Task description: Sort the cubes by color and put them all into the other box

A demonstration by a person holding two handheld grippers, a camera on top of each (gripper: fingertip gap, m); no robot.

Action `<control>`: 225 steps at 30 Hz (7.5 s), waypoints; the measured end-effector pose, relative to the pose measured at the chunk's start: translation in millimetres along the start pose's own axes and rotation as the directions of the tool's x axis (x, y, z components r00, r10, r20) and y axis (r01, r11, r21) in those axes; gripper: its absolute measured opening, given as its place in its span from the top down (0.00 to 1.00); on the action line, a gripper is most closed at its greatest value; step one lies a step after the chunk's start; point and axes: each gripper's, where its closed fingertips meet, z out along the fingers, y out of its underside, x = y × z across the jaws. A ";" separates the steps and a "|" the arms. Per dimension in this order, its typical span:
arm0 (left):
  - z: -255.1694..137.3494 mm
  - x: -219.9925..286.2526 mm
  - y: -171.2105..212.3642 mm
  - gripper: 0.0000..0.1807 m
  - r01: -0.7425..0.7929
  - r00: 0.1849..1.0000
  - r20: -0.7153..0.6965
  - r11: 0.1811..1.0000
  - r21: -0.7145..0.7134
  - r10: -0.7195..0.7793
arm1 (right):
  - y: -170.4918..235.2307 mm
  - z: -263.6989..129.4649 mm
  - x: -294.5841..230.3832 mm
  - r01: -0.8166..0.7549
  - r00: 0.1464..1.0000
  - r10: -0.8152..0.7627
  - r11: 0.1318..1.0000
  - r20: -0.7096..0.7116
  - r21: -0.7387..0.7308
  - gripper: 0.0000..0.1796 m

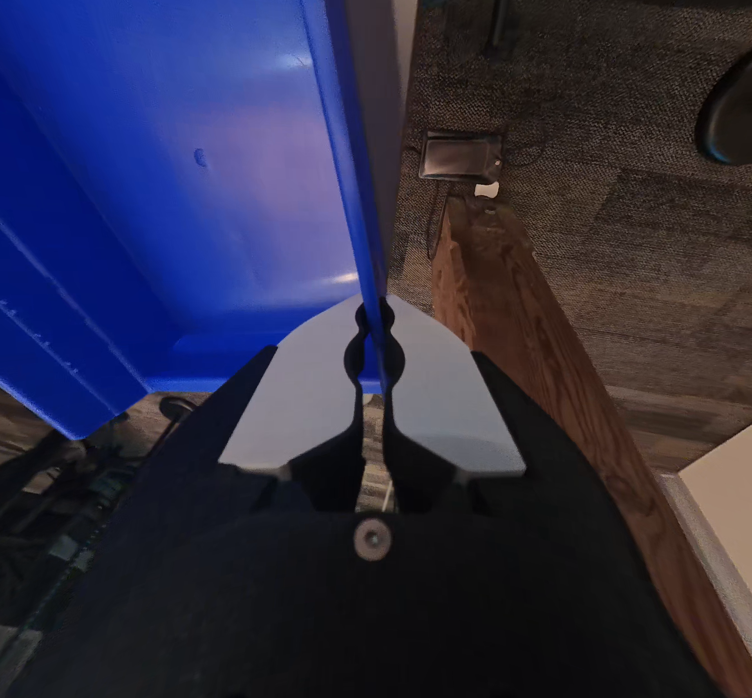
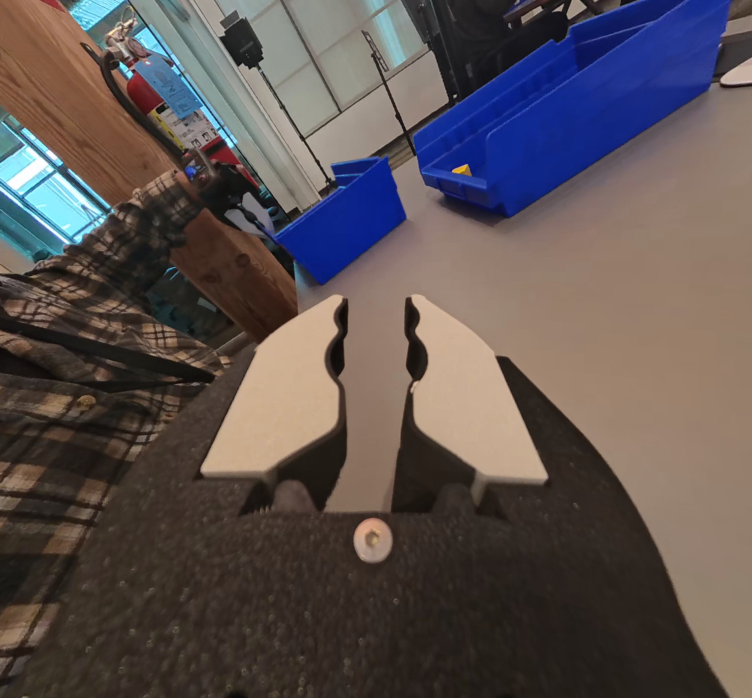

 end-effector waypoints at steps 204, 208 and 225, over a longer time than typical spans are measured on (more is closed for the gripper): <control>48.9 -177.0 104.4 0.98 0.916 0.015 -0.199 -0.066 0.395 -0.980 | -40.3 28.0 179.2 0.306 0.777 -0.324 0.944 -0.540 -0.126 0.61; 49.4 -177.0 110.2 0.98 0.917 0.027 -0.200 -0.055 0.394 -0.979 | -41.4 26.9 178.6 0.308 0.776 -0.319 0.945 -0.545 -0.115 0.62; 50.4 -172.7 129.6 0.98 0.928 0.011 -0.199 -0.064 0.367 -0.980 | -39.5 28.8 179.8 0.298 0.782 -0.318 0.946 -0.537 -0.127 0.62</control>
